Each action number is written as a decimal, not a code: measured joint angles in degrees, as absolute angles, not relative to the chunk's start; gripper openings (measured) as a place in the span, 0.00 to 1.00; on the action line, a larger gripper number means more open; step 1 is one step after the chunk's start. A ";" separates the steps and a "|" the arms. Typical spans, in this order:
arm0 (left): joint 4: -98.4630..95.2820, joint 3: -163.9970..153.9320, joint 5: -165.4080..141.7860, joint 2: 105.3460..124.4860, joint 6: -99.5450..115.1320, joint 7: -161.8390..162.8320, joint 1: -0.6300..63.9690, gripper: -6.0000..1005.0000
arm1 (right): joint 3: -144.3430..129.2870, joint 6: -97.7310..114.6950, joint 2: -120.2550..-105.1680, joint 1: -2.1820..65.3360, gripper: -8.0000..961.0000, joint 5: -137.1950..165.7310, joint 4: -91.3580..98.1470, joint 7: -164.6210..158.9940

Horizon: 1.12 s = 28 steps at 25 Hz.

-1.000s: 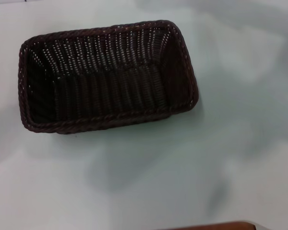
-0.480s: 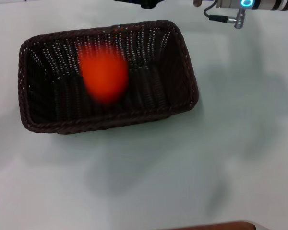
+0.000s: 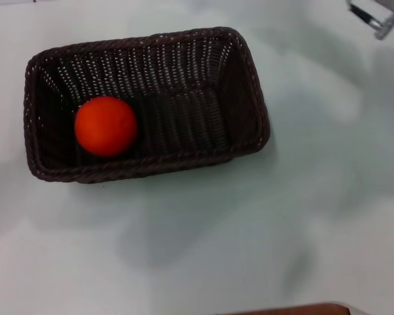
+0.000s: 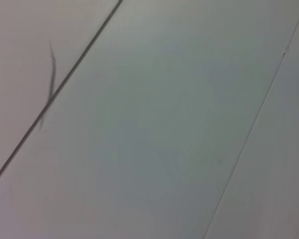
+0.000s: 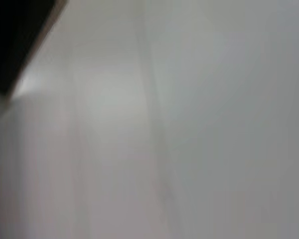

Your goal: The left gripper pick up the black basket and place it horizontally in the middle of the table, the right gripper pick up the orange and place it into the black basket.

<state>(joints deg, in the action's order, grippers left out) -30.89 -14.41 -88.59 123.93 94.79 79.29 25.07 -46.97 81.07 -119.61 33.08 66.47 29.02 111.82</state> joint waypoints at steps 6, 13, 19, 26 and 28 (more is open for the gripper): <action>-27.14 -14.35 -84.30 123.93 94.93 72.68 25.12 0.61 | -40.97 81.50 -119.76 30.33 0.90 51.39 16.83 127.99; -18.94 -13.90 -75.19 124.26 98.33 52.65 24.13 0.60 | -36.33 83.34 -119.92 28.62 0.98 39.36 8.35 141.93; -12.84 -13.79 -71.10 124.63 102.31 35.18 23.50 0.58 | -33.41 83.06 -119.95 27.95 0.99 37.87 6.70 144.05; -12.58 -13.42 -71.01 124.51 102.06 34.58 23.46 0.51 | -33.27 82.75 -120.05 29.01 0.99 37.84 6.58 144.09; -12.54 -13.09 -71.00 124.52 102.09 34.56 23.46 0.51 | -33.25 82.75 -120.08 29.21 0.99 37.83 6.52 144.06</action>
